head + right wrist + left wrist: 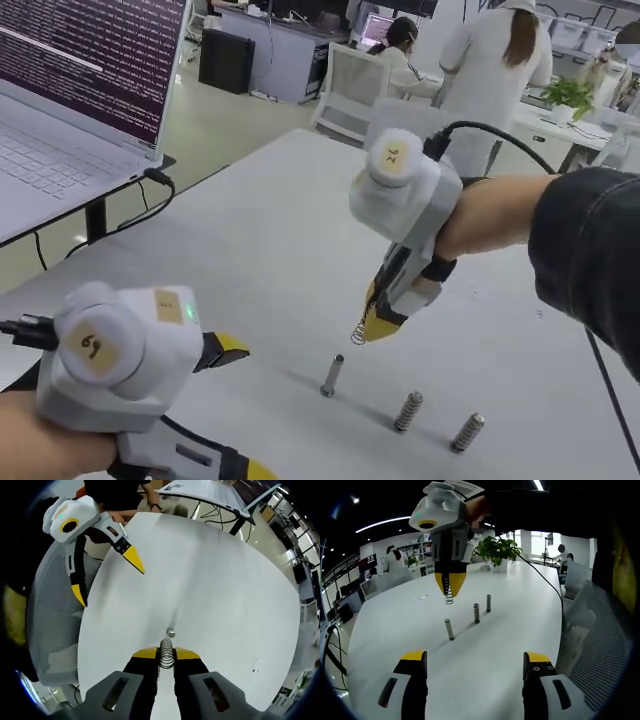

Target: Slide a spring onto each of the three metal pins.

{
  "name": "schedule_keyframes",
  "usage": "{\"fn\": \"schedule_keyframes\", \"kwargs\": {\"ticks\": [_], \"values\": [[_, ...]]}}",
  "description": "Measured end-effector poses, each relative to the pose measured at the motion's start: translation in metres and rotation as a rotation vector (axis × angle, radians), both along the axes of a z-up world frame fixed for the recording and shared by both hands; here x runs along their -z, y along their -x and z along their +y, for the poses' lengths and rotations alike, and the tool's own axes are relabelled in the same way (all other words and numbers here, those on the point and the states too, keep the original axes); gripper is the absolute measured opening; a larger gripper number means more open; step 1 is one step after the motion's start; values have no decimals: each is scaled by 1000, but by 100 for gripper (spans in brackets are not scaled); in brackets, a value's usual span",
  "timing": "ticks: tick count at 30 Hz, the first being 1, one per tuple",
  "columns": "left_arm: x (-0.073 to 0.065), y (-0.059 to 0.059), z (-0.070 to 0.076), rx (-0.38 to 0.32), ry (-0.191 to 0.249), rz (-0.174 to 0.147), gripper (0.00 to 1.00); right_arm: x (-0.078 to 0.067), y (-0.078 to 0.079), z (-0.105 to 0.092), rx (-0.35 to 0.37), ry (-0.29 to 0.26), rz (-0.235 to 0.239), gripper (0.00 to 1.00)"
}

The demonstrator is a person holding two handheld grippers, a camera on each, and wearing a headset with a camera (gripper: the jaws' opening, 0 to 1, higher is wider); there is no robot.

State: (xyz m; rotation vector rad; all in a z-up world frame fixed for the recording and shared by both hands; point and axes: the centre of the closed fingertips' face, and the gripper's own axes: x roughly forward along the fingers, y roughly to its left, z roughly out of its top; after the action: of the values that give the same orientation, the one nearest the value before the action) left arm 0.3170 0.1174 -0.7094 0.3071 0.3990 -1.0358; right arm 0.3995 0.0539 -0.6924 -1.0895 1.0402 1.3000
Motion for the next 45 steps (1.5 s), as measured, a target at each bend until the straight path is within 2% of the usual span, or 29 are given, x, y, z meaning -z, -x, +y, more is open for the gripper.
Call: {"fn": "schedule_keyframes", "kwargs": {"ticks": [5, 20, 45], "values": [[2, 0, 0, -3, 0, 8, 75, 12, -13, 3, 8, 5, 5, 8], [5, -2, 4, -9, -1, 19, 74, 33, -18, 6, 4, 39, 11, 8], [8, -3, 5, -13, 3, 29, 72, 43, -17, 7, -8, 66, 22, 8]]}}
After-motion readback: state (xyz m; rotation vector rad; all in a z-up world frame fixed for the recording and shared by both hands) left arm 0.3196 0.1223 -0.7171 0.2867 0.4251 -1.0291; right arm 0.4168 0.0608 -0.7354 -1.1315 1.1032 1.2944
